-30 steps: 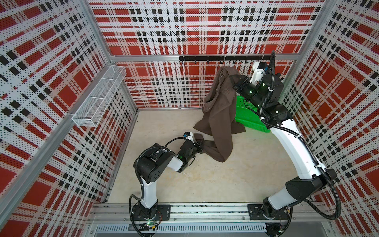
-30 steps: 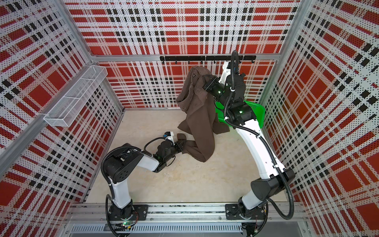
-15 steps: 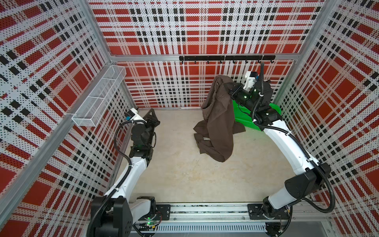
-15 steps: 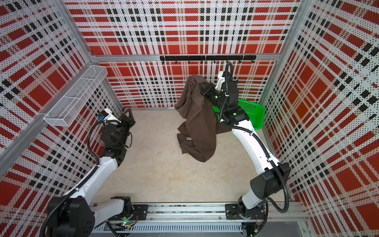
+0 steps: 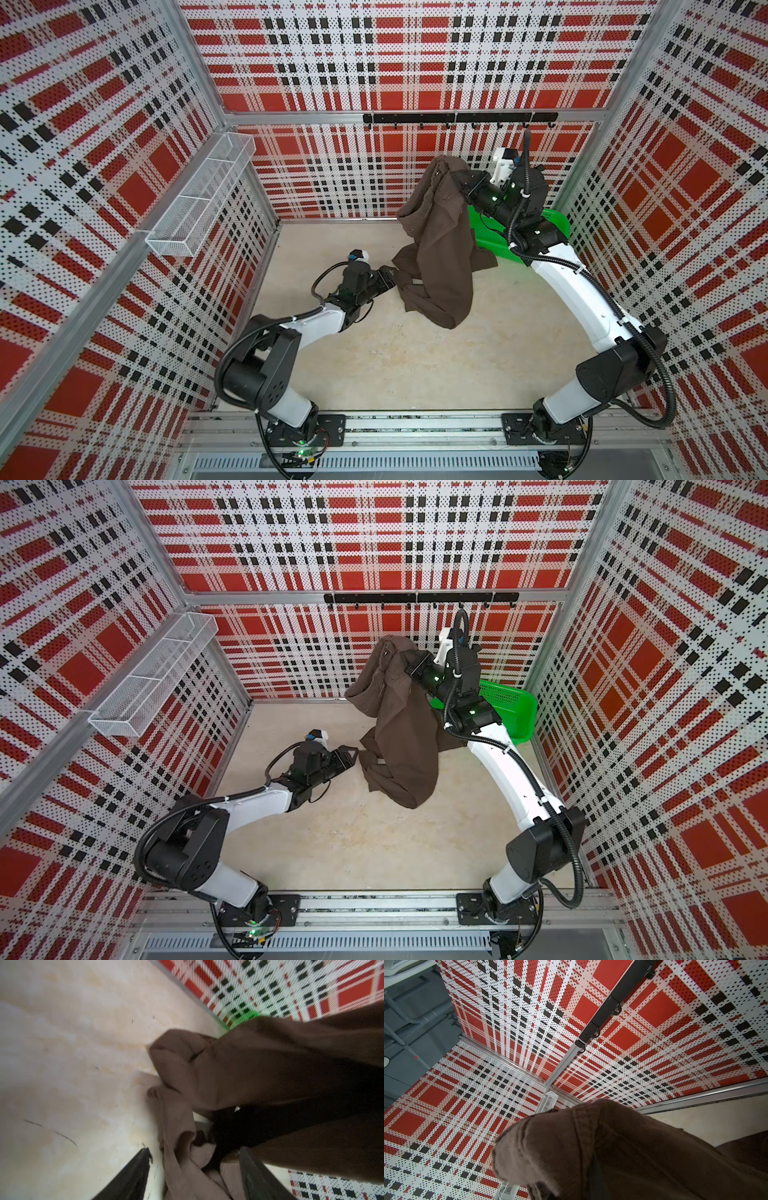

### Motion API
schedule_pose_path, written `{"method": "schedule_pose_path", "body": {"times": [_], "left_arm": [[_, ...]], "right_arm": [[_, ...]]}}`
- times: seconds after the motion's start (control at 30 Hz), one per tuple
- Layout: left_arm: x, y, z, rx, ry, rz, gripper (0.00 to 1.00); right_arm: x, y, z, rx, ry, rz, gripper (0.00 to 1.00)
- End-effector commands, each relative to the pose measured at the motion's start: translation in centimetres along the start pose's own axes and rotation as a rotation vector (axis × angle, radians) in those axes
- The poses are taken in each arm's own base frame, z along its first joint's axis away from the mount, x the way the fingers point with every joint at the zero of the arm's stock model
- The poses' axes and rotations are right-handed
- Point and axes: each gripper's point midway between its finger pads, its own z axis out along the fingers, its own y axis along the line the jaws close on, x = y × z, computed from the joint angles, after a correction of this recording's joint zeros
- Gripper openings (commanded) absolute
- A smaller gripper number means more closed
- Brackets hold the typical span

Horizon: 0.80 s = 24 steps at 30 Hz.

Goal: Fold and stack the trousers
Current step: Flatten out the trousers at the center of the table.

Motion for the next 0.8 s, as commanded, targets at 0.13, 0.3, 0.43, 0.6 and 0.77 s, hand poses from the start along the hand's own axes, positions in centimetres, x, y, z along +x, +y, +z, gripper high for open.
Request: {"method": "schedule_pose_path", "body": {"times": [0.13,0.3,0.43,0.6,0.77], "left_arm": [[2.2,0.0,3.9,0.007,0.083,-0.023,0.74],[3.9,-0.8,5.4,0.041,0.139,-0.02,0.6],[4.3,-0.5,5.7,0.054,0.155,-0.048,0.34],[-2.3,1.2,2.2,0.042,-0.004,-0.108,0.0],[-15.8,2.4,-7.8,-0.035,-0.369,-0.137,0.0]], "right_arm": [[-3.2,4.2,-3.0,-0.099,-0.097,-0.041,0.0],[-3.5,4.1,-3.2,-0.092,-0.104,-0.046,0.0],[-3.6,3.8,-3.3,-0.087,-0.108,-0.043,0.0],[-3.3,3.5,-2.8,-0.09,-0.095,-0.028,0.0],[-3.0,3.7,-2.0,-0.129,-0.08,0.016,0.0]]}}
